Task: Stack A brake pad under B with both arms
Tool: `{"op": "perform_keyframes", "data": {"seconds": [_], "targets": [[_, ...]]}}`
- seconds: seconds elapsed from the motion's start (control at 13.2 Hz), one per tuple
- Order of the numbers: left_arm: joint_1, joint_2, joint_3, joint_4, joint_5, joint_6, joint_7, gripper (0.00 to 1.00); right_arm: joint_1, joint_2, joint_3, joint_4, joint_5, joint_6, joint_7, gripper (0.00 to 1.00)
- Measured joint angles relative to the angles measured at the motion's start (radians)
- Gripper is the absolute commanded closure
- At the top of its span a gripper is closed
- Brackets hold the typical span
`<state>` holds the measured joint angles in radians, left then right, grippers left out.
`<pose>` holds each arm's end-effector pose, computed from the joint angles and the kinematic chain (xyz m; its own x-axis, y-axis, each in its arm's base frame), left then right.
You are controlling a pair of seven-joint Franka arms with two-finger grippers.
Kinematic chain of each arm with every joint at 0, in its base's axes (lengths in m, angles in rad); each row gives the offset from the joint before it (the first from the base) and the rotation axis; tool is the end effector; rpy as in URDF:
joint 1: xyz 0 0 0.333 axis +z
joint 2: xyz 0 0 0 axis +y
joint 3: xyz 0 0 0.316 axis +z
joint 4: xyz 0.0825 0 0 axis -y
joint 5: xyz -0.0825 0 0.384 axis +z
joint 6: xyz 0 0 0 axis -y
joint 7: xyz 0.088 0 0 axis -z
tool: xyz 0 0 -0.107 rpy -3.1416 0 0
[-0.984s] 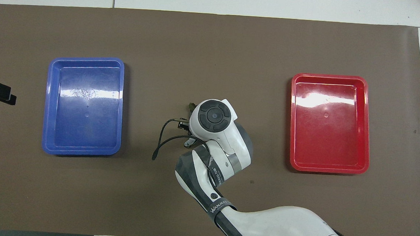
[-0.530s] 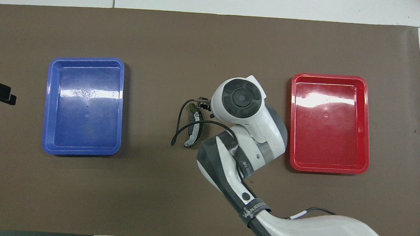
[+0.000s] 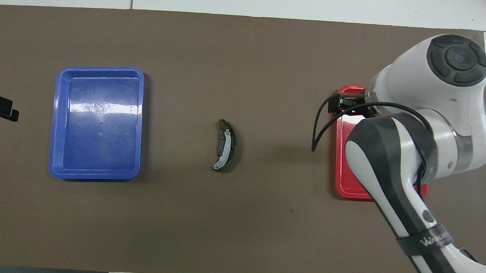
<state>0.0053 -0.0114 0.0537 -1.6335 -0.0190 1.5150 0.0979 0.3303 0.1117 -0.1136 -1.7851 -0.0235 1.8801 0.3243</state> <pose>0.5419 0.0300 0.5968 0.9937 -0.0403 -0.1045 -0.0374 -0.9989 0.0299 0.5795 0.1282 0.4850 0.9950 -0.0996 -0.0042 -0.0993 -0.9943 0.0382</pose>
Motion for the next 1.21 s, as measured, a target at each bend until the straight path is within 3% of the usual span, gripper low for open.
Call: {"op": "perform_keyframes", "data": {"seconds": [0.3,0.76,0.98,1.21], "targets": [[0.0,0.0,0.0,0.0,0.0,0.0,0.0,0.0,-0.127,-0.084,0.0,-0.088,-0.001,-0.051,-0.125,0.0],[0.0,0.0,0.0,0.0,0.0,0.0,0.0,0.0,-0.275,-0.166,0.0,-0.112,0.004,-0.144,-0.259,0.0],[0.0,0.0,0.0,0.0,0.0,0.0,0.0,0.0,-0.271,-0.186,0.006,-0.051,0.005,-0.24,-0.258,0.0],[0.0,0.0,0.0,0.0,0.0,0.0,0.0,0.0,-0.271,-0.172,0.013,0.074,0.028,-0.348,-0.258,0.0]]}}
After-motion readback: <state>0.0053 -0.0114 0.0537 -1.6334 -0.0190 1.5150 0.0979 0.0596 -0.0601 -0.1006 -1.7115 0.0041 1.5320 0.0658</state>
